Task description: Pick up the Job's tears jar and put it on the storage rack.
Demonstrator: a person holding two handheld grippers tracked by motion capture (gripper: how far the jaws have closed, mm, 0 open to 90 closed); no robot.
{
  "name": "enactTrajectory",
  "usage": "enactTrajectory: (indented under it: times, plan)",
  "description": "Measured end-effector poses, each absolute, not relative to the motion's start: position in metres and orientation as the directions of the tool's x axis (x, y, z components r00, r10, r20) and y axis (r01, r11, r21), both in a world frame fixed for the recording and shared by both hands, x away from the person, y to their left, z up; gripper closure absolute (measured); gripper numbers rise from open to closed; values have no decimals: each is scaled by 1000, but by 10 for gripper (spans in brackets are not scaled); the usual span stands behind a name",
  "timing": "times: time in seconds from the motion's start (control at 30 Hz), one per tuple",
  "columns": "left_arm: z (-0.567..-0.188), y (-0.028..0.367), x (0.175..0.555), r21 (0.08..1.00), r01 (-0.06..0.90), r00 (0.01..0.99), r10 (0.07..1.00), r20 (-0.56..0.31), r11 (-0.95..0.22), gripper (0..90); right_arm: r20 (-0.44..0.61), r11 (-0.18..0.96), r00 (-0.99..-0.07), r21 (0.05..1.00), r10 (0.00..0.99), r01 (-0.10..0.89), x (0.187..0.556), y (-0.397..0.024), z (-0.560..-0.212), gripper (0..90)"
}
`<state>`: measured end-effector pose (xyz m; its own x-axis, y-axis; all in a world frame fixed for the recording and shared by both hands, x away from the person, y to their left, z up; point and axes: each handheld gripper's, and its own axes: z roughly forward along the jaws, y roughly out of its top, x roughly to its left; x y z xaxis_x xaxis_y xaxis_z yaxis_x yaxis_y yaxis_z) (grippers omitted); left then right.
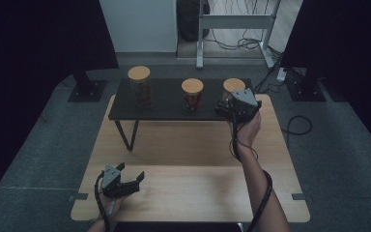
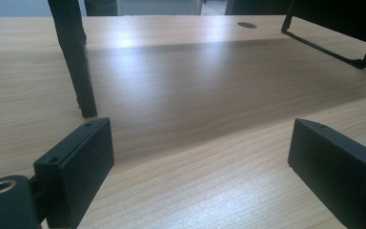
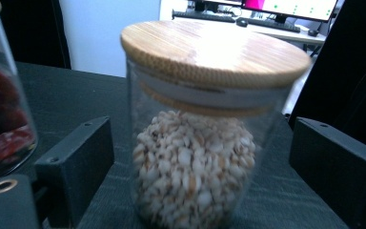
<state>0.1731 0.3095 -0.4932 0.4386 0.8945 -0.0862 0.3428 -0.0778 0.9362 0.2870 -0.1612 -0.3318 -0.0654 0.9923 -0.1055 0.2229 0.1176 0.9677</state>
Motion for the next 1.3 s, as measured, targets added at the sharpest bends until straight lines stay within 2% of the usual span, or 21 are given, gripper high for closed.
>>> enactTrajectory:
  times: [0.77, 1.3]
  plan:
    - [-494, 305, 171, 935, 344, 453, 888, -81, -90, 78, -53, 67, -91, 986, 994, 151, 223, -178, -361, 69]
    - [-493, 302, 166, 938, 332, 471, 879, -73, -100, 78, -20, 40, -122, 987, 992, 159, 186, -181, -394, 69]
